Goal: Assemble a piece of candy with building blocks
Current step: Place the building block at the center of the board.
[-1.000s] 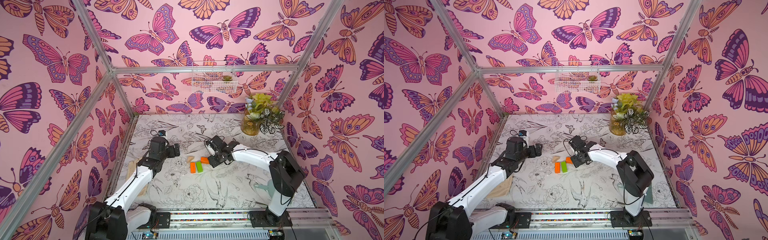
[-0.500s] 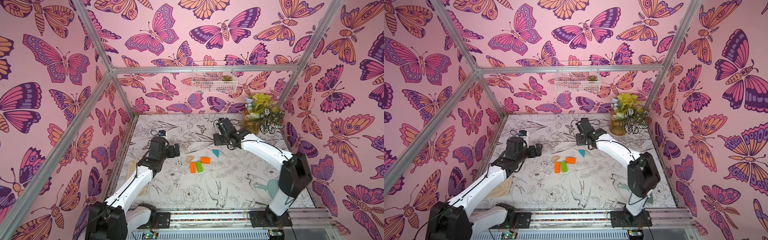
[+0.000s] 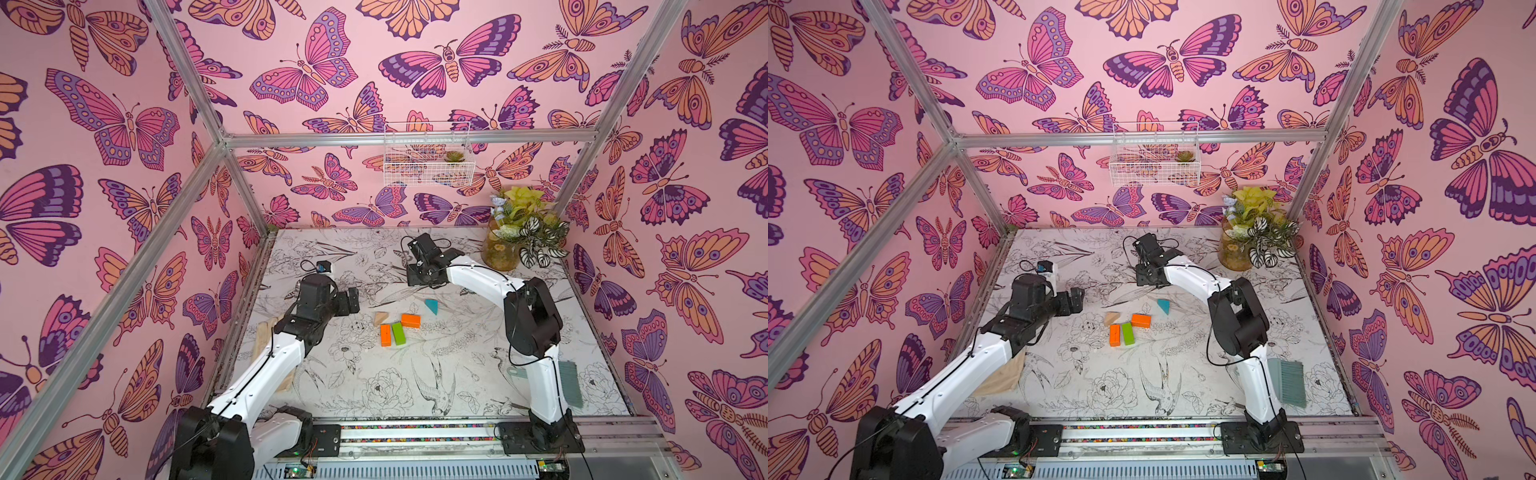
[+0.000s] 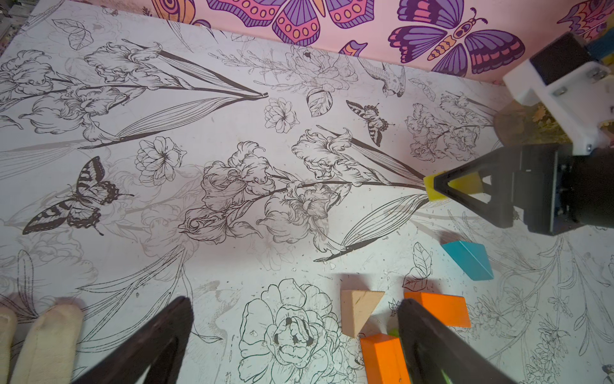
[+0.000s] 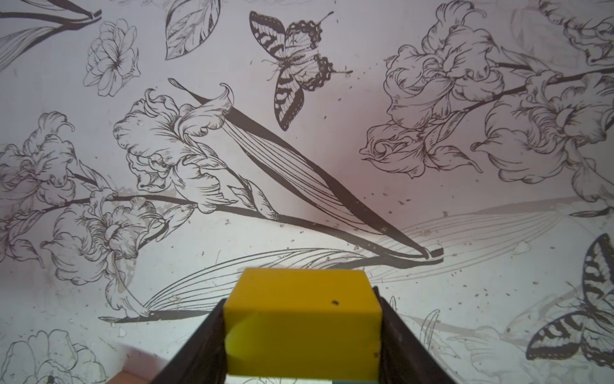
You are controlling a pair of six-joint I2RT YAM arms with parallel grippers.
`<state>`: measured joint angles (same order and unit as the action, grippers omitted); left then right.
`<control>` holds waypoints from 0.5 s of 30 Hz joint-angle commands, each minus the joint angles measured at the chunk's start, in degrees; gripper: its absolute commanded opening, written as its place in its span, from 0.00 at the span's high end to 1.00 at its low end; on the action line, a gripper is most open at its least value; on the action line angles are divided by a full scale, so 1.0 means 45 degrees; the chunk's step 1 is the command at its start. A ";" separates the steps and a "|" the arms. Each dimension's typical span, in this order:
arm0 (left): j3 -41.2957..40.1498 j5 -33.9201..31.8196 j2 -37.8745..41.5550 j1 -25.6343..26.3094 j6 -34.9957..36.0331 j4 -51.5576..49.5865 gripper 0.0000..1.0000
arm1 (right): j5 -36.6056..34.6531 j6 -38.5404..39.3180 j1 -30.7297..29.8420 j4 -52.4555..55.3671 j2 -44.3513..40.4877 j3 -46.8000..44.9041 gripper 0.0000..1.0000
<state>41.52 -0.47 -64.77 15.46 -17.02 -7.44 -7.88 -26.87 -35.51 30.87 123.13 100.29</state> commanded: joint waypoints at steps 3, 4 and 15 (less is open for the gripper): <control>-0.0123 0.0041 -0.0073 0.0060 -0.0221 -0.0144 0.01 | -0.0298 -0.0794 -0.0078 0.0454 0.0588 0.0194 0.58; -0.0124 0.0060 -0.0126 0.0065 -0.0264 -0.0157 0.01 | -0.0348 -0.0886 -0.0075 0.0444 0.0659 0.0174 0.58; -0.0062 0.0182 -0.0406 0.0060 -0.0452 -0.0148 0.01 | -0.0394 -0.1331 -0.0098 0.0360 0.1096 -0.0444 0.56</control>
<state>41.52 -0.19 -65.93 15.46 -18.48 -7.53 -8.56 -31.33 -35.62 31.42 127.61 99.13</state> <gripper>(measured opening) 0.989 0.638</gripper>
